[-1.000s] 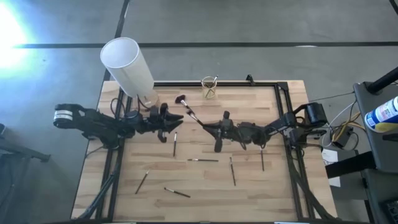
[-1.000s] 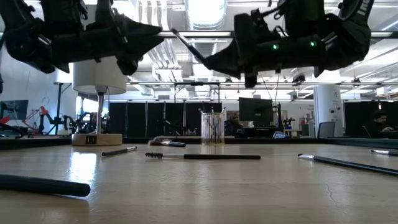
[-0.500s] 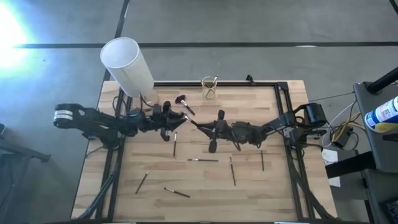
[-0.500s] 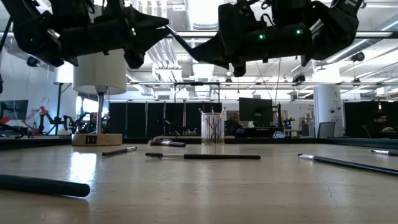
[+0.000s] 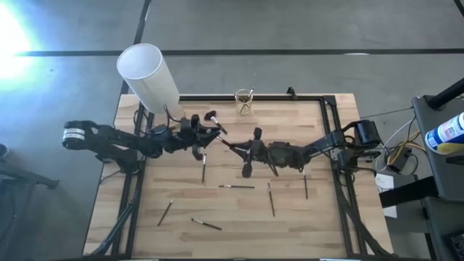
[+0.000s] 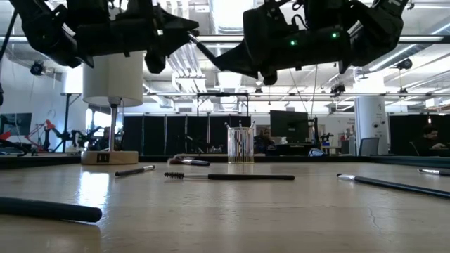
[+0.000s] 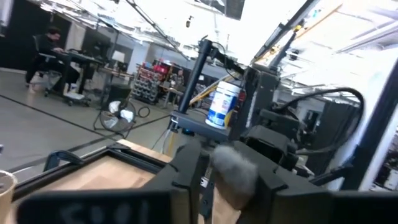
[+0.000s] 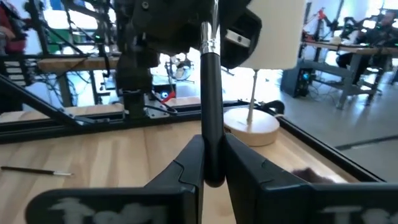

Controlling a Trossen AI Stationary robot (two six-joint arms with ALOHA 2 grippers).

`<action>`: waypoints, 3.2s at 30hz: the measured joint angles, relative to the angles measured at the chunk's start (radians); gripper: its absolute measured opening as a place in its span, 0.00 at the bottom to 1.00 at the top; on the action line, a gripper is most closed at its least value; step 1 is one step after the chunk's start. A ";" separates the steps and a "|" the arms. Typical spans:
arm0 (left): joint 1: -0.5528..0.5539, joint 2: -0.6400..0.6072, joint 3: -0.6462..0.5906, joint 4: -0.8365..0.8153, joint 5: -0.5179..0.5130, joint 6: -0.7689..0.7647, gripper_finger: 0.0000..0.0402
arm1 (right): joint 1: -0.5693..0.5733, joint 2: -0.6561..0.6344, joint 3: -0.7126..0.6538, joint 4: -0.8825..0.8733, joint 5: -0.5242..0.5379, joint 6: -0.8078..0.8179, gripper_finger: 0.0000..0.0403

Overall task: Put items in baskets/containers
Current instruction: Put the blush brush into the gold container, then put the lash brush into the gold container

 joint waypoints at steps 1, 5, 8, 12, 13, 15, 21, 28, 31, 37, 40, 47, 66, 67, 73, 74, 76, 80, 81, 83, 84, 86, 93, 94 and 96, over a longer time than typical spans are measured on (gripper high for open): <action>0.000 0.000 0.000 0.000 -0.008 0.000 0.14 | 0.001 0.000 0.000 -0.002 0.011 0.002 0.12; 0.000 0.000 0.000 0.000 -0.051 0.012 0.03 | 0.003 0.000 -0.001 -0.002 0.073 0.002 0.20; 0.004 0.000 0.016 -0.006 -0.069 0.033 0.03 | 0.002 -0.001 -0.003 -0.018 0.084 0.001 0.25; 0.037 -0.002 0.100 -0.129 -0.083 0.061 0.03 | 0.002 -0.011 -0.005 -0.151 0.083 -0.015 0.30; 0.051 -0.003 0.135 -0.196 -0.088 0.068 0.03 | 0.002 -0.012 -0.005 -0.206 0.083 -0.017 0.30; 0.079 0.001 0.227 -0.368 -0.116 0.096 0.03 | 0.002 -0.012 -0.007 -0.311 0.082 0.003 0.30; 0.154 0.101 0.479 -0.616 -0.190 0.193 0.03 | 0.011 -0.011 -0.042 -0.440 0.107 0.055 0.21; 0.286 0.307 0.726 -0.788 -0.181 0.211 0.03 | 0.046 -0.011 -0.091 -0.436 0.108 0.058 0.08; 0.340 0.394 0.811 -0.826 -0.166 0.211 0.03 | 0.063 -0.011 -0.099 -0.433 0.109 0.056 0.05; 0.406 0.549 0.936 -0.837 -0.092 0.204 0.03 | 0.077 -0.011 -0.098 -0.426 0.109 0.035 0.02; 0.423 0.608 0.981 -0.838 -0.085 0.204 0.04 | 0.079 -0.011 -0.099 -0.418 0.109 0.028 0.02; 0.454 0.692 0.996 -0.844 -0.076 0.197 0.03 | 0.090 -0.011 -0.100 -0.414 0.108 0.016 0.02; 0.477 0.611 0.994 -1.020 -0.015 0.205 0.20 | 0.092 -0.011 -0.100 -0.410 0.105 0.037 0.02; 0.474 0.584 0.994 -1.047 -0.016 0.212 0.19 | 0.092 -0.011 -0.100 -0.411 0.105 0.047 0.02; 0.420 0.400 0.899 -1.115 -0.019 0.249 0.13 | 0.087 -0.011 -0.097 -0.411 0.102 0.078 0.02; 0.403 0.367 0.862 -1.114 -0.019 0.257 0.11 | 0.087 -0.011 -0.096 -0.411 0.101 0.071 0.02; 0.365 0.301 0.774 -1.094 -0.019 0.273 0.08 | 0.087 -0.011 -0.093 -0.411 0.101 0.060 0.02; 0.263 0.168 0.523 -0.897 -0.040 0.285 0.01 | 0.090 -0.011 -0.087 -0.401 0.145 0.078 0.02; 0.234 0.141 0.457 -0.825 -0.050 0.285 0.01 | 0.096 -0.011 -0.087 -0.401 0.174 0.086 0.02; 0.181 0.093 0.325 -0.685 -0.067 0.276 0.01 | 0.113 -0.018 -0.089 -0.407 0.240 0.103 0.02; 0.156 0.075 0.266 -0.616 -0.074 0.267 0.01 | 0.126 -0.026 -0.092 -0.415 0.268 0.116 0.02; 0.110 0.045 0.155 -0.493 -0.078 0.241 0.00 | 0.157 -0.054 -0.100 -0.440 0.298 0.151 0.02; -0.004 0.018 -0.108 -0.203 -0.080 0.223 0.00 | 0.292 -0.244 -0.105 -0.816 0.370 0.396 0.02; -0.012 0.018 -0.131 -0.175 -0.080 0.223 0.00 | 0.309 -0.273 -0.105 -0.883 0.373 0.450 0.02; -0.022 0.018 -0.167 -0.140 -0.080 0.223 0.00 | 0.342 -0.331 -0.105 -1.016 0.372 0.568 0.02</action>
